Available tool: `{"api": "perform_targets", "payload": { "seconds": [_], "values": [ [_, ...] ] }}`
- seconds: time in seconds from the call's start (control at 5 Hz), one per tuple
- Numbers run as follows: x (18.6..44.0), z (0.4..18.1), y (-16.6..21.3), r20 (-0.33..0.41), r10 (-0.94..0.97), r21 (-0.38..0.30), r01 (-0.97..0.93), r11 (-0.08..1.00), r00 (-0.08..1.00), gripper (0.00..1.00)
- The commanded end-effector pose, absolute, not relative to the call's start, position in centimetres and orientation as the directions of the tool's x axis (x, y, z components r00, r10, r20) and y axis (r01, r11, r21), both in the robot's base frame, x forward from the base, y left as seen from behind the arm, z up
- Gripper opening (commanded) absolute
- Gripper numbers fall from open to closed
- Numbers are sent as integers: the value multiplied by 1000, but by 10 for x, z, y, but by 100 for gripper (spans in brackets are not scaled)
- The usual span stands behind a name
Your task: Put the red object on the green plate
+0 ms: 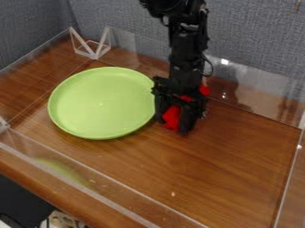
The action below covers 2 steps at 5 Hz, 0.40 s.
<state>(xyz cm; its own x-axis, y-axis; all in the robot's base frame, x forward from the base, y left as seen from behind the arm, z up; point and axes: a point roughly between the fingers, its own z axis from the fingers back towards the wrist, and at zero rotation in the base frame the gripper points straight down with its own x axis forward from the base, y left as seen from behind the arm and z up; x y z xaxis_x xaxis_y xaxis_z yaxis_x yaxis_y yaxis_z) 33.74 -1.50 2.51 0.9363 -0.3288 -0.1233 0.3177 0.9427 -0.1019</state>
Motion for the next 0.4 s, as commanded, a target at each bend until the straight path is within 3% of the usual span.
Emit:
{"api": "perform_targets", "payload": {
  "seconds": [0.0,0.2],
  "values": [
    [354,36,-17,-52,-343,-87,338,937,938,0],
    [355,34,-20,-51,-316,-89,311,946,947,0]
  ]
}}
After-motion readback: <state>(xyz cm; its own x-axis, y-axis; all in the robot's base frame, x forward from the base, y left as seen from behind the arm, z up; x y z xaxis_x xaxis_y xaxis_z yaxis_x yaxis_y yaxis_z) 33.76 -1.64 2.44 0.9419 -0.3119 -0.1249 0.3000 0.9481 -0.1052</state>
